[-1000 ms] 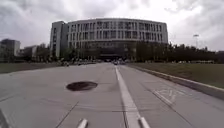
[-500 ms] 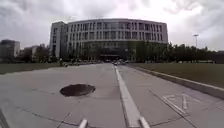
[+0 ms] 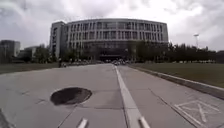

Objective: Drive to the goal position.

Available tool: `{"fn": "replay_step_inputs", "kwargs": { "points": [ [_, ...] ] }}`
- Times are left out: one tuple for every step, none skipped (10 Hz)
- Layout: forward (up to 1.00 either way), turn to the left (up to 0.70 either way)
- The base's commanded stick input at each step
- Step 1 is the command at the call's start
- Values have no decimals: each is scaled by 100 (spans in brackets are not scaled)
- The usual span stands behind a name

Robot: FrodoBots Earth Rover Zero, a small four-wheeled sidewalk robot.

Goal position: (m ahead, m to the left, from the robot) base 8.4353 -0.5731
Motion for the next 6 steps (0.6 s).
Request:
{"fn": "replay_step_inputs", "kwargs": {
  "points": [
    [70, 0],
    [70, 0],
    [70, 0],
    [70, 0],
    [70, 0],
    [70, 0]
  ]
}}
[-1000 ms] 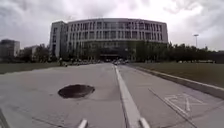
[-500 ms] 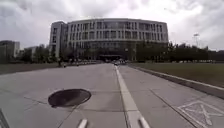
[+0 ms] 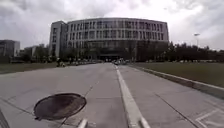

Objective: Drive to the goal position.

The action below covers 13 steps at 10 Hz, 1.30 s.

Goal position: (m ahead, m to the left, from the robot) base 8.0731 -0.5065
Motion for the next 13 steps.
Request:
{"fn": "replay_step_inputs", "kwargs": {
  "points": [
    [70, 0],
    [70, 0],
    [70, 0],
    [70, 0],
    [70, 0],
    [70, 0],
    [70, 0],
    [70, 0],
    [70, 0],
    [70, 0],
    [70, 0],
    [70, 0],
    [70, 0]
  ]
}}
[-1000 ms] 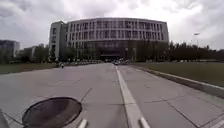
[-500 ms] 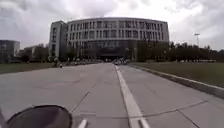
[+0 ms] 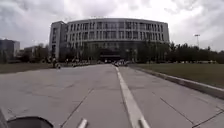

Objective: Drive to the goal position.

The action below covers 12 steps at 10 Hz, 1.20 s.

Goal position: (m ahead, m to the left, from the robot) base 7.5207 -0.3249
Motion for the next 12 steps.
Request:
{"fn": "replay_step_inputs", "kwargs": {
  "points": [
    [70, 0],
    [70, 0],
    [70, 0],
    [70, 0],
    [70, 0],
    [70, 1],
    [70, 13],
    [70, 25],
    [70, 35],
    [70, 35],
    [70, 24],
    [70, 13]
  ]
}}
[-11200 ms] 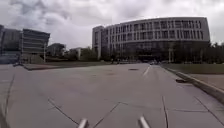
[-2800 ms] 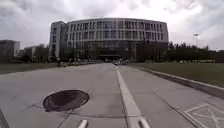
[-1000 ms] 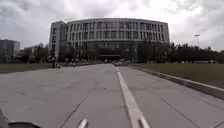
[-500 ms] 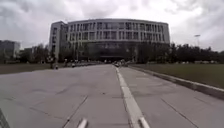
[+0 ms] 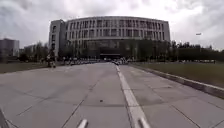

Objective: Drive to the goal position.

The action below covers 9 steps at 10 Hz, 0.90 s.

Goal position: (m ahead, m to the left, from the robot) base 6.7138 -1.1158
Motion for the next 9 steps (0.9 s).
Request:
{"fn": "replay_step_inputs", "kwargs": {
  "points": [
    [70, 2],
    [70, 0],
    [70, 0],
    [70, 0],
    [70, 0],
    [70, 0],
    [70, 0],
    [70, 0],
    [70, 0]
  ]
}}
